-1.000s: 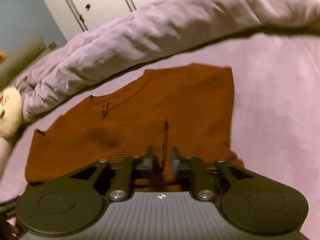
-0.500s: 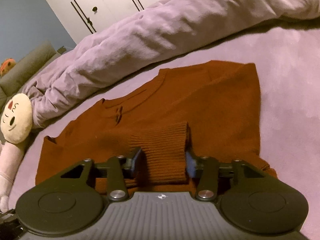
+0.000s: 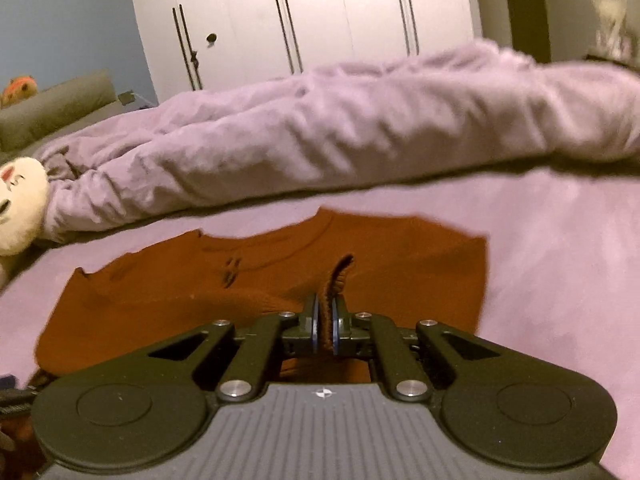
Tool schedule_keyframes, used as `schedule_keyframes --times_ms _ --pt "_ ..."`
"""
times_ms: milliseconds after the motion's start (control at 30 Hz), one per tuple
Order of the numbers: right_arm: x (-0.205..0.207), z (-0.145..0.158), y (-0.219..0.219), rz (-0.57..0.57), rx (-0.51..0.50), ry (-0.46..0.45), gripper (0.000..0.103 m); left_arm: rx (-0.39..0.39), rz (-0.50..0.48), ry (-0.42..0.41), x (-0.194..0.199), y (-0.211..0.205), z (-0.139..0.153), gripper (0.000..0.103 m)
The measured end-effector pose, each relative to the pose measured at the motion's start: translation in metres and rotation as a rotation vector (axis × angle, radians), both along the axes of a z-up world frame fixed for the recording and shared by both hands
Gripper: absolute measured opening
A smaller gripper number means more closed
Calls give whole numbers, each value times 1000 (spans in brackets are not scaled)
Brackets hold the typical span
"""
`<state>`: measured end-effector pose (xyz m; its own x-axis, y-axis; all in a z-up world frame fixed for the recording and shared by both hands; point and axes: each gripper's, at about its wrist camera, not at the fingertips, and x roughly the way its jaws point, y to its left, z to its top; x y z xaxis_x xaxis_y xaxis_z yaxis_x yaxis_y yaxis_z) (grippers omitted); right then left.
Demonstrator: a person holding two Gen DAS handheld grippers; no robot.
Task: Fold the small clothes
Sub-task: 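Grasp the cardigan edge again with the right gripper, fold over, release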
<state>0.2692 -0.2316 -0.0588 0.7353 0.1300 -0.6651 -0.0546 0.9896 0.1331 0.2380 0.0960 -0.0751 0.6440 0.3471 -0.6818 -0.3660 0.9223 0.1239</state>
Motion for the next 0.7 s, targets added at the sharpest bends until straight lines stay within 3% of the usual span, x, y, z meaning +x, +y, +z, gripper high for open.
schedule_keyframes --times_ms 433,600,700 --pt "5 -15 -39 -127 -102 28 5 -13 36 19 15 9 -4 95" --pt "8 -31 -45 -162 -143 56 0 -11 35 -9 6 14 6 95" --pt "8 -32 -51 -168 -114 75 0 -16 36 -43 2 14 16 95"
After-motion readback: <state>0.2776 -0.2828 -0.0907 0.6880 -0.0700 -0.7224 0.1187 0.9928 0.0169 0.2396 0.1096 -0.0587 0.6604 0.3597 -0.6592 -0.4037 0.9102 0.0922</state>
